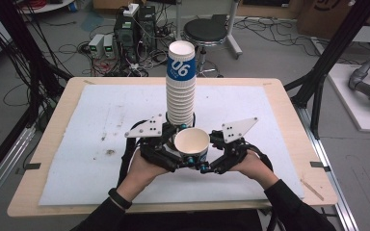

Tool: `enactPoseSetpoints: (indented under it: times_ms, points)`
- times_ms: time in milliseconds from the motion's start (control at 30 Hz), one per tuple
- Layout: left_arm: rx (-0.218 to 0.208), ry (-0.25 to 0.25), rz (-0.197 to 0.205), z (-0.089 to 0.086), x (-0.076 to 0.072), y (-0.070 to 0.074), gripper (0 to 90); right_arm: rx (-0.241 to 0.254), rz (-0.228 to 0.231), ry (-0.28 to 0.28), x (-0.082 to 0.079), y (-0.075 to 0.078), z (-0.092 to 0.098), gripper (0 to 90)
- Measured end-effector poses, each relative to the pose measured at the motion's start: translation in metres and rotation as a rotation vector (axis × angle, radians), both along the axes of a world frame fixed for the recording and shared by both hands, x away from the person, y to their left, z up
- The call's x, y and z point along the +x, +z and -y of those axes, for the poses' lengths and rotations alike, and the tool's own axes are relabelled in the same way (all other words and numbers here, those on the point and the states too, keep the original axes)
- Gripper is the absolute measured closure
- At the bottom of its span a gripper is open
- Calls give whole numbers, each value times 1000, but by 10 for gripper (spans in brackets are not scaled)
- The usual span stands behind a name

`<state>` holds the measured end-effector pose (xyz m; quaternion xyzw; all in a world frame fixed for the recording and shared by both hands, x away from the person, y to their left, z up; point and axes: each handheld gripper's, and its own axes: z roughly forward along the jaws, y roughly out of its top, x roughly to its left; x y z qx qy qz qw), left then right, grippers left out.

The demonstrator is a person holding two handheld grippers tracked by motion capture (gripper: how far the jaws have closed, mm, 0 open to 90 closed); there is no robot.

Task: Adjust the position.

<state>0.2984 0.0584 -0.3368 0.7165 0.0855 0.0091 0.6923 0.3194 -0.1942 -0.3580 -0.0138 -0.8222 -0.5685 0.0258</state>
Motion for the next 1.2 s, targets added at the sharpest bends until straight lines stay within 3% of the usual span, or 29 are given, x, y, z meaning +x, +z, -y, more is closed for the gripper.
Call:
enactPoseSetpoints:
  times_ms: [433, 900, 1200]
  points:
    - [-7, 25, 13, 0, 0, -3, 196, 38, -32, -13, 0, -3, -1, 295]
    - [4, 13, 20, 0, 1, -4, 223, 35, -38, -14, 0, -6, -2, 290]
    - [7, 17, 33, 1, 0, -5, 232, 80, -77, -29, 2, -6, -1, 211]
